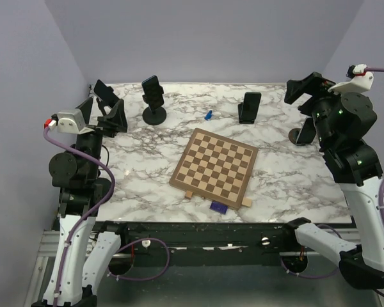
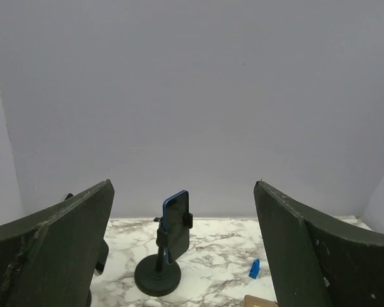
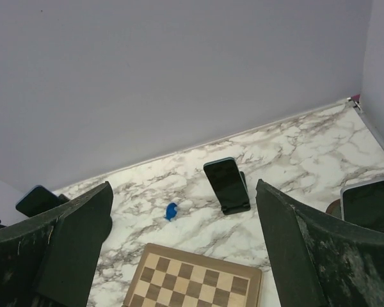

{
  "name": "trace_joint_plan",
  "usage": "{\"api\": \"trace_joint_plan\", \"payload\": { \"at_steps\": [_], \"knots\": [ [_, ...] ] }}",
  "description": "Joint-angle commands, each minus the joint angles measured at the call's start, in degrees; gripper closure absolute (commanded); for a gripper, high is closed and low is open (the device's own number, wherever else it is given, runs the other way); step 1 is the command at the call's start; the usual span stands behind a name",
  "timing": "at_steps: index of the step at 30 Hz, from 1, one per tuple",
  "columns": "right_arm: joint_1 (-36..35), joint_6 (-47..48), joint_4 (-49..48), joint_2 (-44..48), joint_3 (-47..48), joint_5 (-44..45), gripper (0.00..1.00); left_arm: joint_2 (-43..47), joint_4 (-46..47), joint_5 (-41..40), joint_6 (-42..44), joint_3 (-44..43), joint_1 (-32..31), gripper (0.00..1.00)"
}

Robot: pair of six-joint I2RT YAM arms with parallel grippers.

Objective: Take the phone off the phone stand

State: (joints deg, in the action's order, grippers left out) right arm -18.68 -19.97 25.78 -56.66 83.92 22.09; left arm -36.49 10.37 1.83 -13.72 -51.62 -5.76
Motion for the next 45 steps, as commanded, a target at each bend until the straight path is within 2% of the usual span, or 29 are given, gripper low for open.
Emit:
{"api": "trace_joint_plan", "payload": {
  "at_steps": [1, 11, 17, 23, 28, 32, 35, 39, 45],
  "knots": [
    [0.22, -1.71, 1.91, -0.53, 1.07, -1.99, 0.0, 1.52, -0.15, 0.6, 1.02, -0.05, -1.16, 0.02],
    [0.22, -1.52, 2.96, -4.6, -0.21, -4.6, 0.0, 2.05, -2.3, -1.32, 1.15, -1.18, -5.32, 0.01],
    [0.23, 1.45, 0.97, -11.91, -2.09, -11.36, 0.0, 1.36, -2.45, -1.32, 0.69, -1.03, -6.9, 0.01],
    [0.22, 2.85, -1.94, -22.1, -1.25, -11.38, 0.0, -0.42, -2.46, 1.49, -1.94, -1.25, -7.16, 0.01],
    [0.52, 5.6, -8.51, -30.18, -2.73, -11.04, 0.0, -2.35, -3.32, 3.12, -3.24, -2.08, -7.68, 0.01],
    [3.97, 5.88, -18.53, -35.76, -6.27, -15.79, 0.0, -2.66, -3.44, 4.69, -3.0, -2.44, -7.95, 0.01],
    [6.14, 5.27, -22.2, -40.73, -5.94, -18.73, 0.0, -2.68, -3.21, 4.81, -2.98, -2.26, -8.04, 0.01],
    [6.28, 6.72, -25.18, -46.2, -4.47, -17.47, 0.0, -3.14, -3.51, 5.04, -3.15, -2.51, -8.13, 0.01],
    [6.38, 8.48, -34.95, -49.93, -5.61, -17.32, 0.0, -3.93, -3.31, 6.44, -3.67, -2.53, -8.37, 0.02]
  ]
}}
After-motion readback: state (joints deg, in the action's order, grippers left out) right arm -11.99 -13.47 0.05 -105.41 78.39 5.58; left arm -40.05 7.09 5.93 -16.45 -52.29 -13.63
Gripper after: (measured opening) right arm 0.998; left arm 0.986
